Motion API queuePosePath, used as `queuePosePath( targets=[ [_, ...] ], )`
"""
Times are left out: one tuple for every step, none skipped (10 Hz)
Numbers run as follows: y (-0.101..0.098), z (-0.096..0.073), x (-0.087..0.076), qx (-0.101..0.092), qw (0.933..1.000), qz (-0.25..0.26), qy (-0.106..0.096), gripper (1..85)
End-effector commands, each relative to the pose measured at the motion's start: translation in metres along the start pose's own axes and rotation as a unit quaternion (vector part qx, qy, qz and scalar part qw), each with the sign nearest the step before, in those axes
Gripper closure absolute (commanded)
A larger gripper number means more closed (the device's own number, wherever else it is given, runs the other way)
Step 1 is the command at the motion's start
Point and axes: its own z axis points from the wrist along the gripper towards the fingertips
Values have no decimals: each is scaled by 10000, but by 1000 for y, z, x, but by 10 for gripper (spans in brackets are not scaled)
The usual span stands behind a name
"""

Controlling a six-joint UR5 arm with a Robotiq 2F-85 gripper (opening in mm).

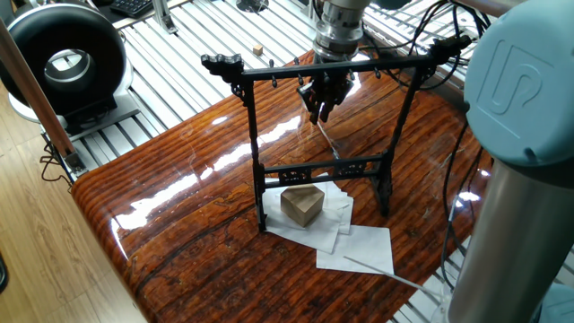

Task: Place the brush on the pen rack

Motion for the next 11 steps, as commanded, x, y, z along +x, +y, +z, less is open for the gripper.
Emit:
queuePosePath(
  targets=[
    [4, 2, 6, -174, 9996, -227, 53, 560],
    [6, 3, 7, -233, 9993, -276, 33, 557],
    [7, 5, 7, -248, 9991, -338, 35, 553],
    [10, 6, 9, -300, 9990, -341, 45, 553],
    [9, 10, 9, -299, 9989, -363, 13, 560],
    [7, 15, 8, -320, 9986, -415, -62, 563],
    [4, 18, 7, -339, 9983, -452, -122, 563],
    [-1, 18, 7, -301, 9983, -474, -129, 563],
    [-4, 14, 9, -283, 9983, -489, -117, 563],
    [-7, 11, 10, -248, 9984, -503, -100, 563],
    [-6, 12, 10, -274, 9983, -496, -111, 563]
  ],
)
